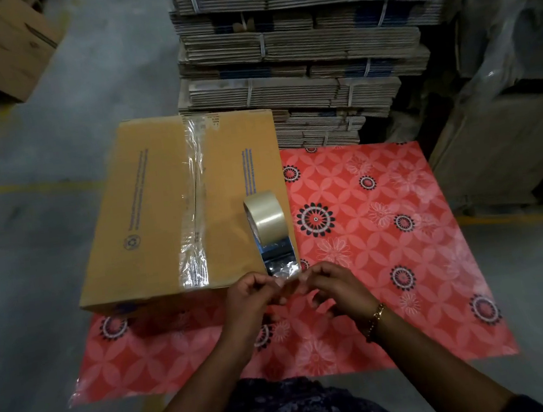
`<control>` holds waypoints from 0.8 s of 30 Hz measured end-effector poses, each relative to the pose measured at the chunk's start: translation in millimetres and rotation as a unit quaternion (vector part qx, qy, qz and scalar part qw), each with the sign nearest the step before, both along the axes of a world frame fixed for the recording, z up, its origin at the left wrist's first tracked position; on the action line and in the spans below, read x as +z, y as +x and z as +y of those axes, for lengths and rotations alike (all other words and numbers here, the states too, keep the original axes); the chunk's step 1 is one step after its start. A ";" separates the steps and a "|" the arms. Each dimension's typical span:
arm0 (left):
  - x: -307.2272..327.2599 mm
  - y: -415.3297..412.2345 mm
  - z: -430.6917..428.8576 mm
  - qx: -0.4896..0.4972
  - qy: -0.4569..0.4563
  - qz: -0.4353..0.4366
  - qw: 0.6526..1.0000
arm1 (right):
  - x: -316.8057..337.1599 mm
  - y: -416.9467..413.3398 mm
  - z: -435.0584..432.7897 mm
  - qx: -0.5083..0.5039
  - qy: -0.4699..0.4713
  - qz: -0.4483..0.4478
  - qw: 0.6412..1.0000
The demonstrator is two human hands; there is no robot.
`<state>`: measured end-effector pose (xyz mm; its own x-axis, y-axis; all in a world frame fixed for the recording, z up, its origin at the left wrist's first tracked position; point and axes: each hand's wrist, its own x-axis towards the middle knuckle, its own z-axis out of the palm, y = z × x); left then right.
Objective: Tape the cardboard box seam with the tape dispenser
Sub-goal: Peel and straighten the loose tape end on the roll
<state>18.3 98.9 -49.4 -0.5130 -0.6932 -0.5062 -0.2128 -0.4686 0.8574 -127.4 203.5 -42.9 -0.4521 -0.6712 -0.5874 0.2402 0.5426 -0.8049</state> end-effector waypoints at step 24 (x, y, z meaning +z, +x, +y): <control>4.8 -15.8 9.2 -0.051 0.040 -0.058 0.996 | -2.8 9.2 -13.7 -0.048 -0.026 0.022 0.998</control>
